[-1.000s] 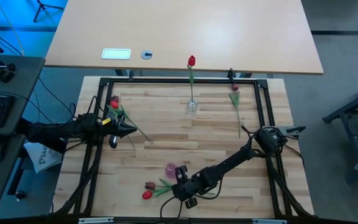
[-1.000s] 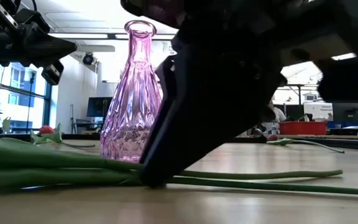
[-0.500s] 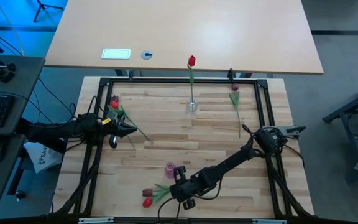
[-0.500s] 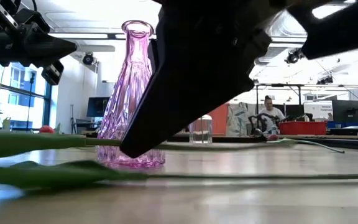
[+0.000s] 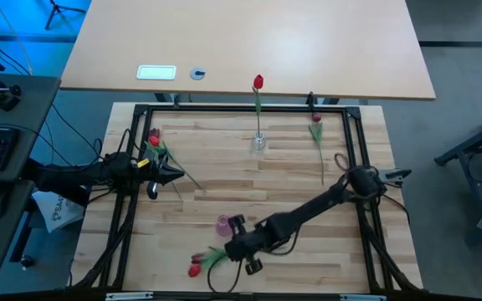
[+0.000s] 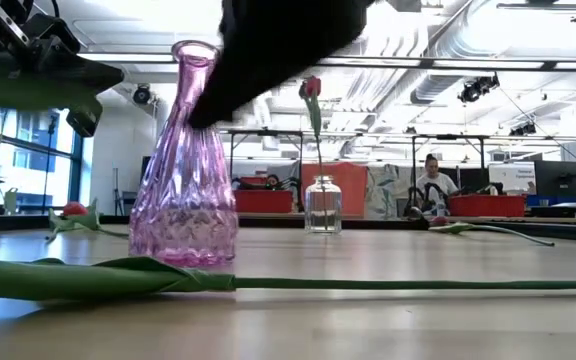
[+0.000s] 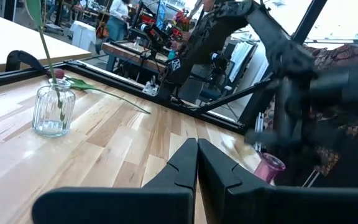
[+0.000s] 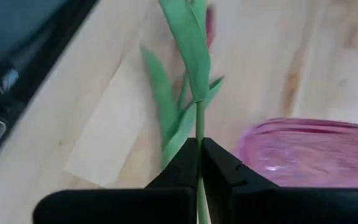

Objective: Sort flowers into vase by color
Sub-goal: Put the bottom red tulip into the transparent flower vase

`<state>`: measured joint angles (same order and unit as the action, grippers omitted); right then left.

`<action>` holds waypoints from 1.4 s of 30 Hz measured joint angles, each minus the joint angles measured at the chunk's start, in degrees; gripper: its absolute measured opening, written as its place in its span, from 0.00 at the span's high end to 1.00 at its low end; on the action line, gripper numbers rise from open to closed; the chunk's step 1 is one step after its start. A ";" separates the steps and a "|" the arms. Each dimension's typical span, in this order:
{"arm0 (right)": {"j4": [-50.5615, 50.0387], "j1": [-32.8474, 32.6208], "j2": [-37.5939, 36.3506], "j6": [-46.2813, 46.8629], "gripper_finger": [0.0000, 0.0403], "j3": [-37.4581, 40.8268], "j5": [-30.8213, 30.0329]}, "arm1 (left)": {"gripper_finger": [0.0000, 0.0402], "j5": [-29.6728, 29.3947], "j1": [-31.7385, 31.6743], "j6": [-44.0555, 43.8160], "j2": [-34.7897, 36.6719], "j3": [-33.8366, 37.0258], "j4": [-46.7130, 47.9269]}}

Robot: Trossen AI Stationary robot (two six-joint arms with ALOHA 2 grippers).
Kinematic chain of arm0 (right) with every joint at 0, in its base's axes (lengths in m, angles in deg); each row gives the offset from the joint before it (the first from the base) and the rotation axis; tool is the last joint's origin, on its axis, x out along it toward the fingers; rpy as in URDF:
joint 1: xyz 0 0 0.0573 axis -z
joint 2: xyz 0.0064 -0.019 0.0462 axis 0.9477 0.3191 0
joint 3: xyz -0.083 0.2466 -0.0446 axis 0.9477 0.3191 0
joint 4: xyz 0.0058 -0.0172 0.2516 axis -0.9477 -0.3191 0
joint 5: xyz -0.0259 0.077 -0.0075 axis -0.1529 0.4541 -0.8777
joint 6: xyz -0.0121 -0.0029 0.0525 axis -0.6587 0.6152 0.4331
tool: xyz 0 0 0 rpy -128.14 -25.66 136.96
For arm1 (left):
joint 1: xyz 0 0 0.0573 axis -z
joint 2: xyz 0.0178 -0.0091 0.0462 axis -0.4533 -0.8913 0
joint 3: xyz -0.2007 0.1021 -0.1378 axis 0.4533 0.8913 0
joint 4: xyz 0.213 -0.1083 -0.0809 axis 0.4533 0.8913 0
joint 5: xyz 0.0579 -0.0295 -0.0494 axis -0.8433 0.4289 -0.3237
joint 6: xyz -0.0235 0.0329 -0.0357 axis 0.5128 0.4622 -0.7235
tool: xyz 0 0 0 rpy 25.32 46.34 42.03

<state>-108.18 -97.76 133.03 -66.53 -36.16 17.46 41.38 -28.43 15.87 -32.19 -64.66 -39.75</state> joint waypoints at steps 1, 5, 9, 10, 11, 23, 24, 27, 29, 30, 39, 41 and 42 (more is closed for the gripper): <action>-0.76 0.34 -1.20 -0.05 1.00 0.00 0.31 | 1.00 0.01 0.00 0.00 0.00 0.01 0.02; -3.45 1.29 -5.27 -0.27 1.00 -0.07 3.60 | 1.00 0.02 0.00 0.00 0.00 0.00 0.00; -6.57 1.42 -8.15 1.10 1.00 -0.07 10.19 | 1.00 0.01 0.00 -0.01 0.00 0.00 0.02; -7.34 1.42 -8.75 1.58 1.00 -0.07 11.78 | 1.00 0.00 0.00 0.00 -0.02 0.02 0.00; -8.08 1.39 -9.31 2.16 1.00 -0.07 13.03 | 1.00 0.01 0.00 0.00 -0.01 0.00 0.02; -19.58 3.90 -23.07 7.04 1.00 11.15 16.38 | 1.00 0.01 0.00 -0.01 -0.01 0.00 0.01; -17.32 4.01 -26.23 9.33 1.00 15.47 16.33 | 1.00 0.02 0.00 0.00 0.00 0.00 -0.02; -9.69 4.28 -37.47 17.65 1.00 30.30 12.60 | 1.00 0.00 0.00 -0.02 0.00 0.00 0.00; -1.79 4.26 -45.05 23.25 1.00 39.65 9.38 | 1.00 0.01 0.00 0.00 -0.01 0.00 0.00; 3.01 4.26 -48.59 25.59 1.00 44.11 8.36 | 1.00 0.00 0.00 -0.02 -0.02 0.00 0.02; 63.92 11.04 -61.80 18.16 1.00 74.48 -3.11 | 1.00 0.01 0.00 0.00 -0.02 0.00 0.01; 78.48 15.34 -60.70 13.70 1.00 78.04 -6.83 | 1.00 0.01 0.00 -0.01 -0.01 0.00 0.00; 84.30 17.79 -59.91 12.42 1.00 79.26 -8.07 | 1.00 0.02 0.00 0.00 -0.02 0.01 0.01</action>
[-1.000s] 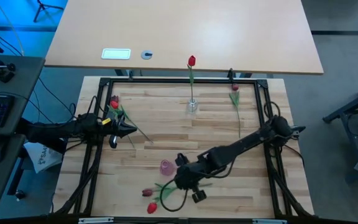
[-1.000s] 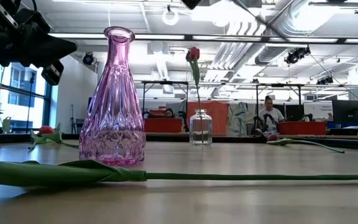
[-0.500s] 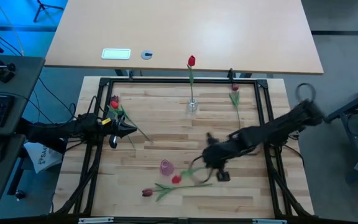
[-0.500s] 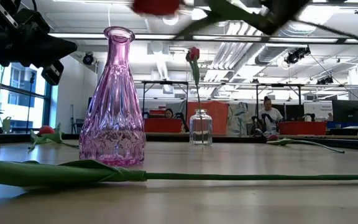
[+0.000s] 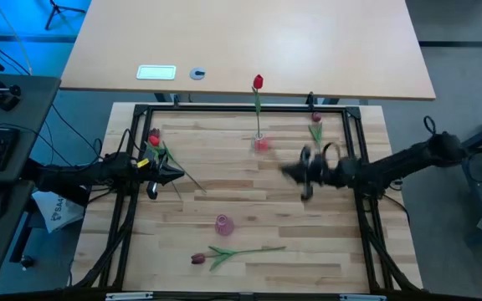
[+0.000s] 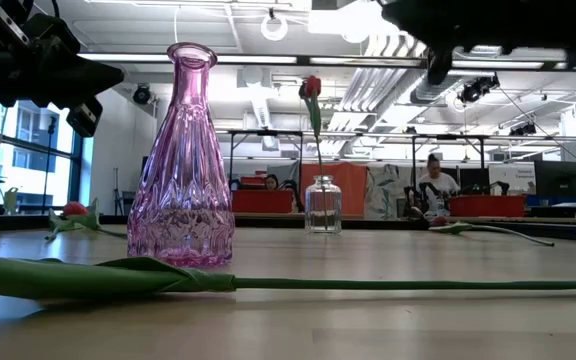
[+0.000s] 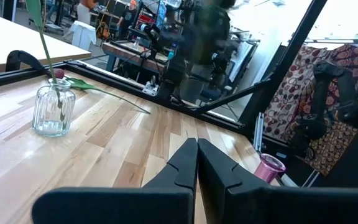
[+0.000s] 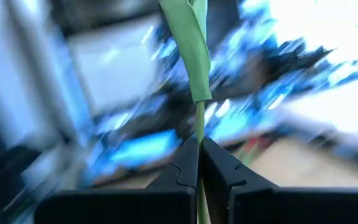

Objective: Sort flowers into vase by color
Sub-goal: Put the bottom red tulip into the transparent flower vase

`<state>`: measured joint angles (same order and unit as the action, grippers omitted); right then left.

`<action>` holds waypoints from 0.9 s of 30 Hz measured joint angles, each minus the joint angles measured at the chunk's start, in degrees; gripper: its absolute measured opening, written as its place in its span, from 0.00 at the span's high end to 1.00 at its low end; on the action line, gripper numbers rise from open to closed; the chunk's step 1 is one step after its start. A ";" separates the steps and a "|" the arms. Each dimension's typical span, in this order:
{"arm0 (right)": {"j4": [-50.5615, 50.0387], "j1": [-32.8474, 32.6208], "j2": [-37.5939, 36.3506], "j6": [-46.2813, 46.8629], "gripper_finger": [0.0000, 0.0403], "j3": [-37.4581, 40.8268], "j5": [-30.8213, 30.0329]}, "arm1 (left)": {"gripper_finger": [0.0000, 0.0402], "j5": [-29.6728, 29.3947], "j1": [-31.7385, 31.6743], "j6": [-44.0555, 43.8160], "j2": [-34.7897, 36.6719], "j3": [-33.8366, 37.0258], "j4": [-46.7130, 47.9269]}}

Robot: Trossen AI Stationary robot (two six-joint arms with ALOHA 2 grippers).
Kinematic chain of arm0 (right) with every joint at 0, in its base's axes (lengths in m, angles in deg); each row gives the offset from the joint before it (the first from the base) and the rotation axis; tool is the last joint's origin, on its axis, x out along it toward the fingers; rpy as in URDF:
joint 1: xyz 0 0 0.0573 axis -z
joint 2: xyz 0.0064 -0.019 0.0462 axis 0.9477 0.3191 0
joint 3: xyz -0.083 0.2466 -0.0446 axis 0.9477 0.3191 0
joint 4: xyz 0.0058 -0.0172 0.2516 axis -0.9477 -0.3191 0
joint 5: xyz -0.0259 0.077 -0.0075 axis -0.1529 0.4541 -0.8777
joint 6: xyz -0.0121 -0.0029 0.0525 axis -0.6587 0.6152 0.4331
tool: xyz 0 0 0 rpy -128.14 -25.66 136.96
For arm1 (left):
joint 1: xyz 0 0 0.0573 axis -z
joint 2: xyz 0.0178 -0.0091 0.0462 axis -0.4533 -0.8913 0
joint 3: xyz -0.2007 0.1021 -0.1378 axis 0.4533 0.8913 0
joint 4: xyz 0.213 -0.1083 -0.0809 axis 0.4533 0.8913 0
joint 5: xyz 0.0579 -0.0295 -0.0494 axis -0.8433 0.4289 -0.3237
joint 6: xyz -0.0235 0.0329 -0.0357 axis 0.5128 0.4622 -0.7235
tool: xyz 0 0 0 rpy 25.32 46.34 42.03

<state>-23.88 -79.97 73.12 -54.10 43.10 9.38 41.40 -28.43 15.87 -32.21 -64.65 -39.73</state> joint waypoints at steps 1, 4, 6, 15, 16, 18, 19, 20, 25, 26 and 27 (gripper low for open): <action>5.47 2.93 0.99 -0.78 1.00 1.22 -0.44 | 1.00 -0.02 0.00 0.00 0.00 -0.01 0.01; 18.59 10.97 4.99 0.15 1.00 2.64 2.50 | 1.00 -0.02 0.00 0.00 0.00 -0.01 0.01; 23.43 15.46 8.04 1.93 1.00 2.10 7.54 | 1.00 -0.02 0.00 0.00 0.02 -0.01 -0.01; 30.28 28.66 26.20 1.59 1.00 -10.49 19.50 | 1.00 -0.02 0.00 0.00 0.00 -0.01 -0.01; 31.67 29.90 28.22 2.74 1.00 -12.13 20.08 | 1.00 -0.02 0.00 0.00 0.02 -0.01 -0.01; 33.60 32.04 32.18 5.55 1.00 -15.13 22.70 | 1.00 -0.02 0.00 0.00 0.00 -0.01 0.00; 34.19 32.88 34.03 6.61 1.00 -16.42 24.03 | 1.00 -0.02 0.00 0.00 0.00 -0.01 0.00; 34.44 33.52 35.74 7.28 1.00 -17.66 24.99 | 1.00 -0.02 0.00 0.00 0.00 -0.01 -0.01; 34.60 35.06 41.09 8.29 1.00 -22.10 25.72 | 1.00 -0.02 0.00 0.00 0.00 -0.01 0.01; 34.57 35.29 41.72 8.27 1.00 -22.57 25.72 | 1.00 -0.02 0.00 0.00 0.01 0.00 0.01; 34.58 35.46 42.24 8.15 1.00 -22.98 25.73 | 1.00 -0.02 0.00 0.00 0.01 -0.01 -0.01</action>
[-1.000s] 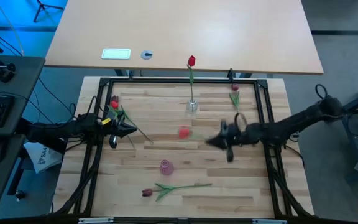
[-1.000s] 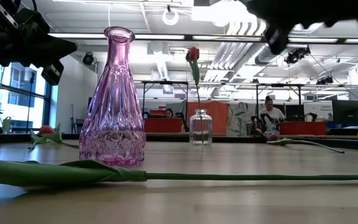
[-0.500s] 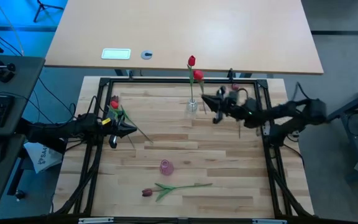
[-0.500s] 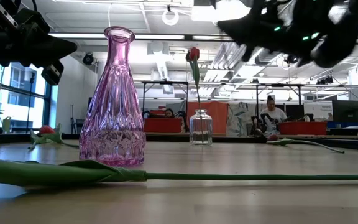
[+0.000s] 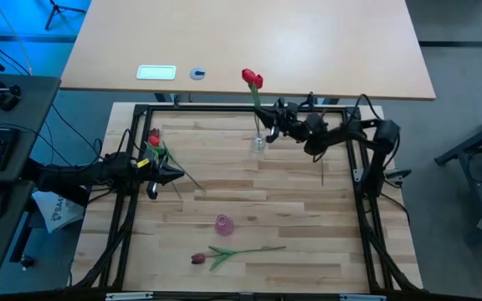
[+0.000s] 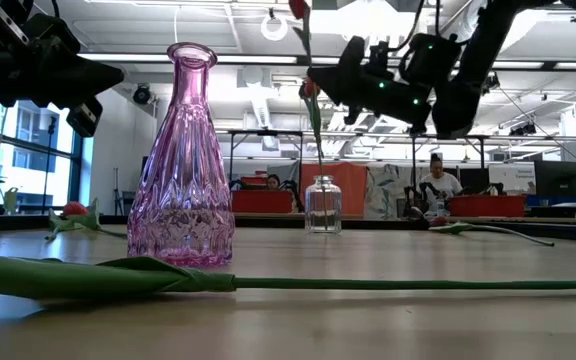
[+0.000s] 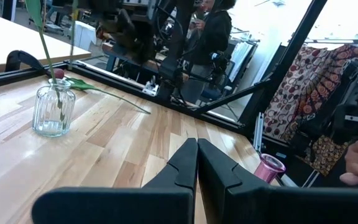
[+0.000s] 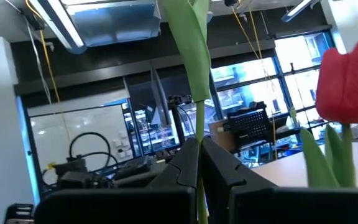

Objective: Sort flowers into vase by color
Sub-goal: Put the bottom red tulip into the transparent flower vase

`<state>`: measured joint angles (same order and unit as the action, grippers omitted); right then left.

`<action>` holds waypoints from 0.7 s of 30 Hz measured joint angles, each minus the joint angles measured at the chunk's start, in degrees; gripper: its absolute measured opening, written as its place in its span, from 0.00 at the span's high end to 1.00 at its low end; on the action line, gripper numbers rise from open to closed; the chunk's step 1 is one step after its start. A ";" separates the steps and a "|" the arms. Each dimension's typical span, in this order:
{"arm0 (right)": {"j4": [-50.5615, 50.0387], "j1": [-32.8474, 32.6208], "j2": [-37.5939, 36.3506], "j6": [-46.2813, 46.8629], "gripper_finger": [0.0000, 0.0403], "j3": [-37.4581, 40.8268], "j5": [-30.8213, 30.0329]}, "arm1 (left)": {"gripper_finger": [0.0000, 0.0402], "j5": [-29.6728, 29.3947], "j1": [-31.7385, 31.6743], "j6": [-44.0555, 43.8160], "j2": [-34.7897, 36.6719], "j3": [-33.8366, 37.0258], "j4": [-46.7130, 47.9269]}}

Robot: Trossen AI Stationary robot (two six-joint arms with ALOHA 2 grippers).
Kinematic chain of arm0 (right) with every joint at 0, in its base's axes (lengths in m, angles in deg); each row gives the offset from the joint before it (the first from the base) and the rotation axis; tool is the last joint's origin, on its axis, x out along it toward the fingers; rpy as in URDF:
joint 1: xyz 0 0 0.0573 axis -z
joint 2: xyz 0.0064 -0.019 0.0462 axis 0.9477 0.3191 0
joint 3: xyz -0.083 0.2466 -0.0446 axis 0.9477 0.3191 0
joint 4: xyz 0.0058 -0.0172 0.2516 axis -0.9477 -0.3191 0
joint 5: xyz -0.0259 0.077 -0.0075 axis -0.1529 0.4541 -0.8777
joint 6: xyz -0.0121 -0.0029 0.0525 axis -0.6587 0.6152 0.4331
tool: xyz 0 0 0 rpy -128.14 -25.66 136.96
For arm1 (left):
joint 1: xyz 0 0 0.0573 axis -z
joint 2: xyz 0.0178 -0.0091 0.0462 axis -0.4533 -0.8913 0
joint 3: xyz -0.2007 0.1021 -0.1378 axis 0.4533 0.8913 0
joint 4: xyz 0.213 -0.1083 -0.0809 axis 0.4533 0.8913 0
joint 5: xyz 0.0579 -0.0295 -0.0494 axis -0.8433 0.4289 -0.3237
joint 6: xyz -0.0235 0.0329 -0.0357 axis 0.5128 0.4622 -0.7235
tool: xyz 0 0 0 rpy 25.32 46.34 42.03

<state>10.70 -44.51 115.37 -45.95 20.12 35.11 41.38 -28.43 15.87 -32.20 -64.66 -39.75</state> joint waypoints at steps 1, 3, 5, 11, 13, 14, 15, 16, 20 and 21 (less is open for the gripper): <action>0.01 0.18 0.40 -0.22 1.00 -0.17 0.02 | 1.00 0.00 0.00 0.00 0.01 0.00 0.02; -0.01 0.48 1.18 -1.04 1.00 -0.14 -0.35 | 1.00 0.00 0.00 0.00 0.01 0.00 0.02; -0.78 0.78 1.53 -1.15 1.00 -0.09 -0.61 | 1.00 0.00 0.00 0.00 0.00 0.01 0.02; -1.38 1.33 1.56 -2.82 1.00 -0.08 -3.65 | 1.00 0.00 0.00 0.00 -0.01 0.00 0.02; -1.75 1.41 1.56 -2.84 1.00 -0.07 -3.74 | 1.00 0.00 0.00 0.00 0.01 0.00 0.01; -2.71 1.41 1.56 -2.79 1.00 -0.07 -3.75 | 1.00 0.00 0.00 0.00 0.00 0.00 0.02; -4.00 1.37 1.56 -2.84 1.00 -0.09 -3.73 | 1.00 0.00 0.00 0.00 -0.01 0.01 0.02; -5.12 1.20 1.59 -3.04 1.00 -0.07 -3.72 | 1.00 0.00 0.00 0.00 -0.01 0.01 0.02; -5.65 0.34 1.61 -4.31 1.00 -0.07 -3.66 | 1.00 0.00 0.00 0.00 -0.01 0.00 0.00; -5.32 0.30 1.61 -4.34 1.00 -0.07 -3.57 | 1.00 0.00 0.00 0.00 0.00 0.00 0.02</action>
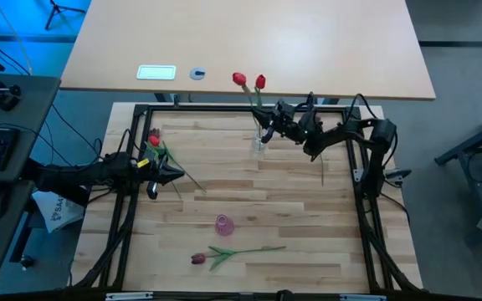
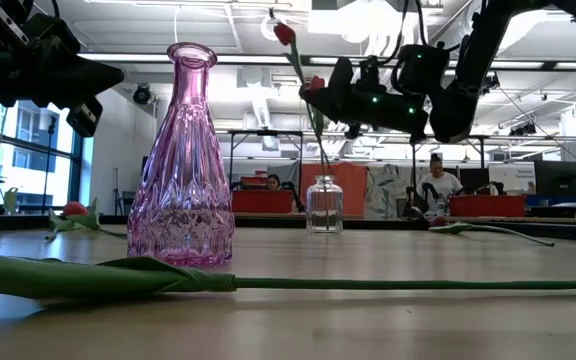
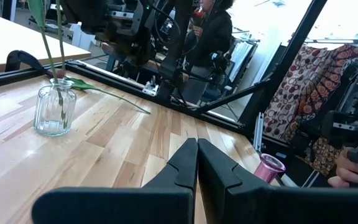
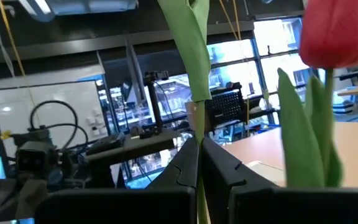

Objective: Sort flowers into vase by color
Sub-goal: Put the bottom red tulip into the transparent flower vase

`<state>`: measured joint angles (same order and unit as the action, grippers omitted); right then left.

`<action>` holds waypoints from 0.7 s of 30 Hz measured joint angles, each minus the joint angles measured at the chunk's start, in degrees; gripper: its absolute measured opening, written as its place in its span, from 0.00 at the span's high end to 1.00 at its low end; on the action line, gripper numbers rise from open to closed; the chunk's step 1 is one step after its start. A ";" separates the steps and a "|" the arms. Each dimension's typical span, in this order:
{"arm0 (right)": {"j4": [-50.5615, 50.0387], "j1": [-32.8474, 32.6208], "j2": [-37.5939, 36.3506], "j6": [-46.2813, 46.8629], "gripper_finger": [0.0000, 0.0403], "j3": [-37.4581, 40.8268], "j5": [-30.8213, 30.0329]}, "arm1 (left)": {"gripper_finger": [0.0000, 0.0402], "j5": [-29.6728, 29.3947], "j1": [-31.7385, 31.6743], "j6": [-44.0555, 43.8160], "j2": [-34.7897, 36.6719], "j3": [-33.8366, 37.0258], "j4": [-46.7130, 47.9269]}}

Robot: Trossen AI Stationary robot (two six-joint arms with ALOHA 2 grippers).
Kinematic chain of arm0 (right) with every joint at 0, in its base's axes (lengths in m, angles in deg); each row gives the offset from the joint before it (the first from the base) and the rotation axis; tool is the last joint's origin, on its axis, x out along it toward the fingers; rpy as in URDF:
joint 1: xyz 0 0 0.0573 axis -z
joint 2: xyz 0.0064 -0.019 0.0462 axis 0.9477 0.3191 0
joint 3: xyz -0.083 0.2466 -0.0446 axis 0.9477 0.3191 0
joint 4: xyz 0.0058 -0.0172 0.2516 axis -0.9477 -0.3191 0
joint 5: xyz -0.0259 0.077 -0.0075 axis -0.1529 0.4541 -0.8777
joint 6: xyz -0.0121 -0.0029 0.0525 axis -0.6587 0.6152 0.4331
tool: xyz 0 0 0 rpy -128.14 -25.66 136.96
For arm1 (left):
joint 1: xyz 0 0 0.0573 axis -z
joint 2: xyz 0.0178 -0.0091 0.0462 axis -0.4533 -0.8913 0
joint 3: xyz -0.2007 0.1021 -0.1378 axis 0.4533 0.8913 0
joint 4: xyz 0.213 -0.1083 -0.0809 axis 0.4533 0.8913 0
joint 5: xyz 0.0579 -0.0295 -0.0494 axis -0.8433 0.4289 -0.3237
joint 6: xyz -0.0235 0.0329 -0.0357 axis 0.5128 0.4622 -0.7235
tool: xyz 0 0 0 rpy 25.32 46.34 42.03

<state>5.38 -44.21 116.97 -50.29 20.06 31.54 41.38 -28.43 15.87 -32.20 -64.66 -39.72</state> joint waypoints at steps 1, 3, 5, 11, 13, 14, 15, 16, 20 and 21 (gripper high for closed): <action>0.35 0.00 0.00 0.11 1.00 0.00 0.04 | 1.00 0.00 0.00 0.00 -0.01 0.01 0.00; 0.94 0.07 0.00 0.42 1.00 0.00 0.02 | 1.00 0.00 0.00 0.00 0.00 0.00 -0.01; 1.93 0.13 0.00 0.46 1.00 0.02 -0.03 | 1.00 0.00 0.00 0.00 -0.01 0.00 0.00; -0.45 0.15 -0.02 0.78 1.00 0.02 -0.03 | 1.00 0.00 0.00 0.00 -0.01 0.00 -0.02; -1.99 0.15 -0.02 0.34 1.00 0.02 -0.03 | 1.00 0.00 0.00 0.00 -0.01 0.00 0.00; -2.28 0.17 -0.02 0.29 1.00 0.02 -0.03 | 1.00 0.00 0.00 0.00 -0.01 0.01 0.00; -2.40 0.15 -0.02 0.26 1.00 0.02 -0.03 | 1.00 0.00 0.00 0.00 -0.01 0.00 -0.01; -2.42 0.15 -0.02 0.24 1.00 0.02 -0.03 | 1.00 0.00 0.00 0.00 0.01 0.00 0.00; -3.29 0.16 -0.02 0.30 1.00 0.02 -0.03 | 1.00 0.00 0.00 0.00 0.00 0.01 -0.02; -3.92 0.17 -0.02 0.66 1.00 0.02 -0.04 | 1.00 0.00 0.00 0.00 0.01 0.02 -0.02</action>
<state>1.47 -44.04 116.95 -49.63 20.08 31.50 41.38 -28.43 15.87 -32.19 -64.64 -39.75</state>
